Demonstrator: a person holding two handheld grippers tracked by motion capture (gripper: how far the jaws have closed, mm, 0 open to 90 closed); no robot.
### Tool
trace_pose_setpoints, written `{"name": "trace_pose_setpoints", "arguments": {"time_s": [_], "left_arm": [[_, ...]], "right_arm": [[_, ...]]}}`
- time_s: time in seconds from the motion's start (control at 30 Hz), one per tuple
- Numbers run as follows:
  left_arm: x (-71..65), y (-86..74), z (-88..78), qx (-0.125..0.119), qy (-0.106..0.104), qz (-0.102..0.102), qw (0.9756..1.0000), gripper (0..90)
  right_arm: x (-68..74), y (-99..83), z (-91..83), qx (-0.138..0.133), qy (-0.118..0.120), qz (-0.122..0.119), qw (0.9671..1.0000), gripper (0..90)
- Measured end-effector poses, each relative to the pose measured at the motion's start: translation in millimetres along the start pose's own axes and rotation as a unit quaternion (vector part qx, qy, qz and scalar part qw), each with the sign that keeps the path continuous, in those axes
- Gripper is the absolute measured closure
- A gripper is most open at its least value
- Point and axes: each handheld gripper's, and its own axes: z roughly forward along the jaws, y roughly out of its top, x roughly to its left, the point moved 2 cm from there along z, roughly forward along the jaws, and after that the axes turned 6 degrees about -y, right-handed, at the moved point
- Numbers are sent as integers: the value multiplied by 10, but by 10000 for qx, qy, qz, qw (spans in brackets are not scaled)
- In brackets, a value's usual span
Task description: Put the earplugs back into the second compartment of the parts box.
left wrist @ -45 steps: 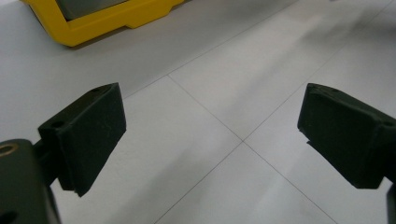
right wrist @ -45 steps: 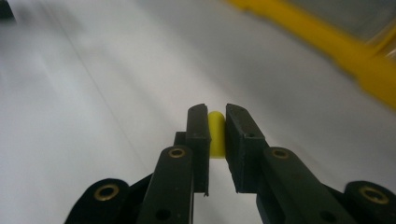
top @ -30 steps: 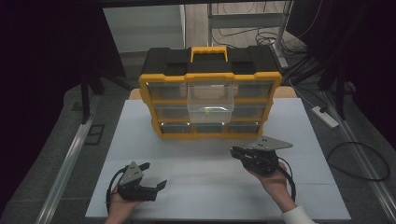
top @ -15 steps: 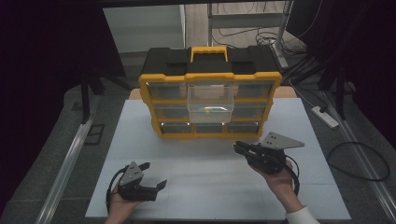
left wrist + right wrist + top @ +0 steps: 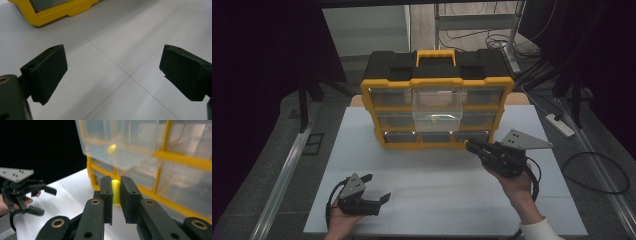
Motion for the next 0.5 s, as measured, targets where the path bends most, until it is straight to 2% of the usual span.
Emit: {"name": "trace_pose_setpoints", "arguments": {"time_s": [0.03,0.07,0.3,0.5], "left_arm": [[1,0,-1,-4,4,8,10000,78],[3,1,1,-11,12,12,10000,78],[1,0,2,-2,11,21,10000,78],[1,0,1,-6,12,19,10000,79]], "right_arm": [[0,0,0,0,0,0,10000,802],[-15,80,-24,-100,-6,13,9999,803],[-77,328,-59,-308,-29,126,9994,803],[-114,458,-16,-347,-81,99,9993,804]]}}
